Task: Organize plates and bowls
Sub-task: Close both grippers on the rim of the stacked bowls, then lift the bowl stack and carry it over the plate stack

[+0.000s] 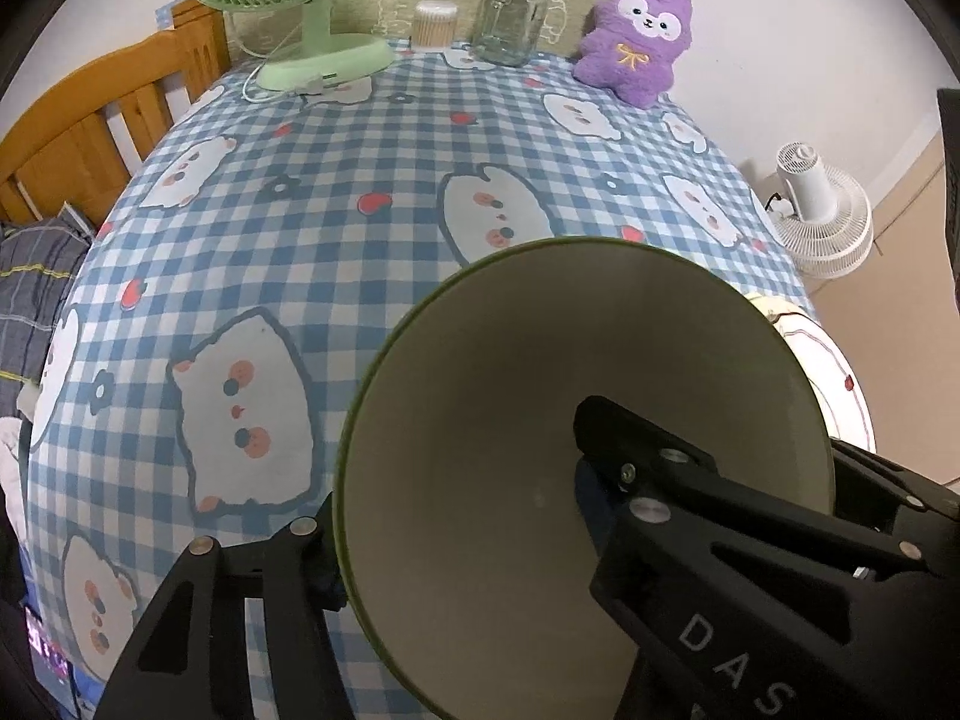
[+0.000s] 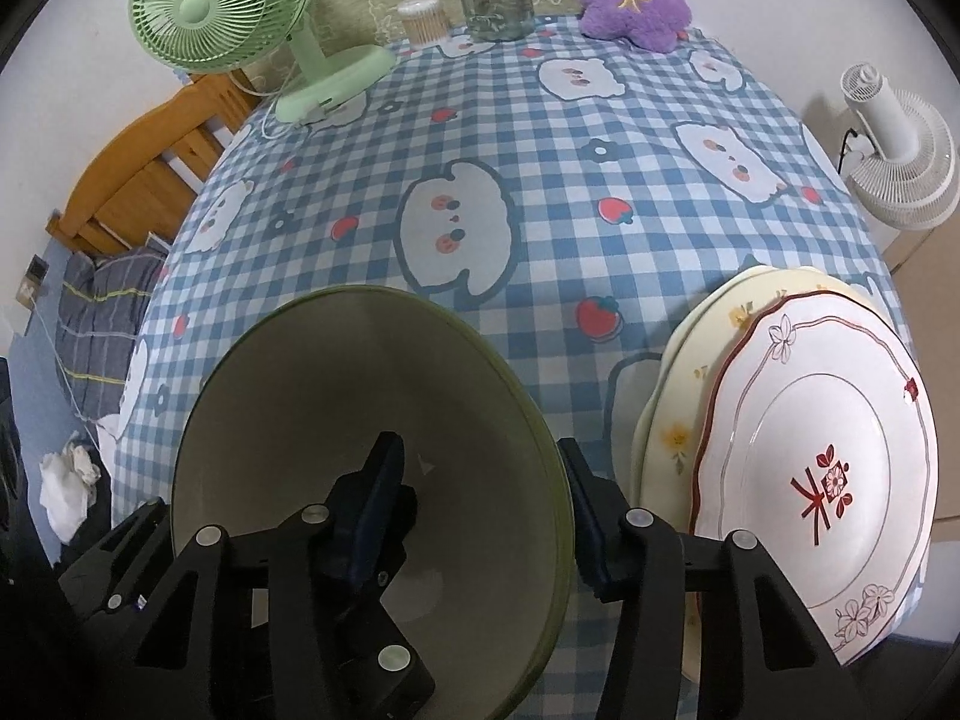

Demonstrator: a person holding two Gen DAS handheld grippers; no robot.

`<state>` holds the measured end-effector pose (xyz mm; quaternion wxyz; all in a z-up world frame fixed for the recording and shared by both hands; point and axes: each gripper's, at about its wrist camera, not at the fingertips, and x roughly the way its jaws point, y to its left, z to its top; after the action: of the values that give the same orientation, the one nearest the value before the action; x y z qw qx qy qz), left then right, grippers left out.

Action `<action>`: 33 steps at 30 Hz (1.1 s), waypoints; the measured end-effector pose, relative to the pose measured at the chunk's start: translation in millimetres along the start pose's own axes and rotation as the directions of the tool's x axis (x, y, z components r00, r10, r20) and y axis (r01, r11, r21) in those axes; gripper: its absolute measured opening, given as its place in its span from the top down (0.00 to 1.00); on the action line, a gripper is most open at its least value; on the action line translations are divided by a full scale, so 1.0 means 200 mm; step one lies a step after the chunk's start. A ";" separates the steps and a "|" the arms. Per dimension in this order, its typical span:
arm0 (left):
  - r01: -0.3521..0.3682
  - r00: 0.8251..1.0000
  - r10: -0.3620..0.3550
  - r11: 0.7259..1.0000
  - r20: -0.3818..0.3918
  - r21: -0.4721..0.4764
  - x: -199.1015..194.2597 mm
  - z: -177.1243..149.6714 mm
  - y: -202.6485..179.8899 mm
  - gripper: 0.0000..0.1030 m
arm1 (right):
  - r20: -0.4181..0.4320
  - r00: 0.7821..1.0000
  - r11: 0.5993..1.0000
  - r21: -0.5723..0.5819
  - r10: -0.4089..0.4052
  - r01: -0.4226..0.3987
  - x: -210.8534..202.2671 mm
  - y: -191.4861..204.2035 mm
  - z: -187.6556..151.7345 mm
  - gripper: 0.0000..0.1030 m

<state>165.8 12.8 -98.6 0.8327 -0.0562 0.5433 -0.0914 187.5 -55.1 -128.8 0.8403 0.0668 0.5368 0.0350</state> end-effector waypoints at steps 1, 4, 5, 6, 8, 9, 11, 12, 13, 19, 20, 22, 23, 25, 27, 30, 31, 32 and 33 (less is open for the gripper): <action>0.002 1.000 -0.002 1.000 -0.002 -0.001 0.00 0.00 0.00 0.38 | 0.000 1.000 1.000 0.002 -0.001 0.001 0.00 0.00 0.00 0.47; 0.007 1.000 -0.008 1.000 -0.012 -0.002 0.00 0.00 0.01 0.38 | -0.002 1.000 1.000 0.005 -0.008 0.008 0.00 0.00 0.00 0.48; 0.007 1.000 -0.007 1.000 -0.014 -0.002 0.00 0.00 0.01 0.38 | -0.003 1.000 1.000 0.006 -0.008 0.008 0.00 0.00 0.00 0.48; 0.007 1.000 -0.007 1.000 -0.014 0.001 0.00 0.00 0.01 0.39 | -0.004 1.000 1.000 0.006 -0.009 0.009 0.00 0.00 0.00 0.48; 0.005 1.000 -0.005 1.000 -0.018 0.004 0.00 0.00 0.01 0.39 | -0.007 1.000 1.000 0.010 -0.011 0.012 0.01 0.00 0.00 0.48; 0.006 1.000 -0.005 1.000 -0.021 0.007 0.00 0.00 0.01 0.39 | -0.010 1.000 1.000 0.011 -0.013 0.013 0.01 0.00 0.00 0.48; 0.005 1.000 -0.005 1.000 -0.025 0.006 0.00 0.00 0.01 0.40 | -0.012 1.000 1.000 0.015 -0.016 0.016 0.00 0.00 0.00 0.48; 0.004 1.000 -0.004 1.000 -0.026 0.007 0.00 0.00 0.01 0.41 | -0.012 1.000 1.000 0.018 -0.017 0.018 0.00 0.00 0.00 0.49; 0.004 1.000 -0.003 1.000 -0.025 0.005 0.00 0.00 0.01 0.41 | -0.013 1.000 1.000 0.022 -0.019 0.020 0.00 0.00 0.00 0.48; -0.011 1.000 0.011 1.000 -0.023 -0.007 -0.01 0.00 0.01 0.46 | -0.022 0.999 0.999 0.029 -0.034 0.035 0.00 0.01 0.00 0.48; -0.010 1.000 0.009 1.000 -0.023 -0.011 -0.01 0.00 0.01 0.46 | -0.022 0.999 0.999 0.027 -0.035 0.035 0.00 0.00 0.00 0.48; -0.006 1.000 0.006 1.000 -0.028 -0.019 -0.01 0.00 0.02 0.46 | -0.026 0.999 0.999 0.022 -0.041 0.042 0.00 0.01 0.00 0.49; -0.005 1.000 0.004 1.000 -0.028 -0.019 -0.01 0.00 0.02 0.46 | -0.026 0.999 0.999 0.018 -0.044 0.044 0.00 0.01 0.00 0.49; -0.004 0.999 0.003 1.000 -0.033 -0.014 -0.01 0.00 0.02 0.45 | -0.028 0.998 0.999 0.017 -0.049 0.050 0.00 0.02 0.01 0.49; -0.007 0.999 0.007 1.000 -0.038 -0.001 -0.01 0.00 0.01 0.45 | -0.031 0.998 0.998 0.023 -0.052 0.053 0.00 0.02 0.01 0.48; -0.027 0.999 0.029 0.999 -0.040 0.046 -0.01 0.00 0.00 0.45 | -0.041 0.996 0.997 0.023 -0.075 0.076 0.00 0.02 0.00 0.48; -0.031 0.999 0.034 0.998 -0.042 0.056 -0.01 0.00 0.00 0.44 | -0.042 0.996 0.997 0.025 -0.078 0.079 -0.01 0.01 -0.01 0.48; -0.029 0.999 0.032 0.998 -0.043 0.056 -0.01 0.00 0.00 0.44 | -0.045 0.996 0.997 0.030 -0.077 0.078 -0.01 0.00 -0.01 0.48; -0.026 0.999 0.028 0.998 -0.045 0.056 -0.01 0.00 0.01 0.45 | -0.049 0.996 0.996 0.036 -0.076 0.078 -0.01 -0.01 -0.02 0.49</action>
<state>164.6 15.7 -96.9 0.8224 -0.0237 0.5602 -0.0963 183.8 -56.5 -129.1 0.8265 0.0611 0.5596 -0.0063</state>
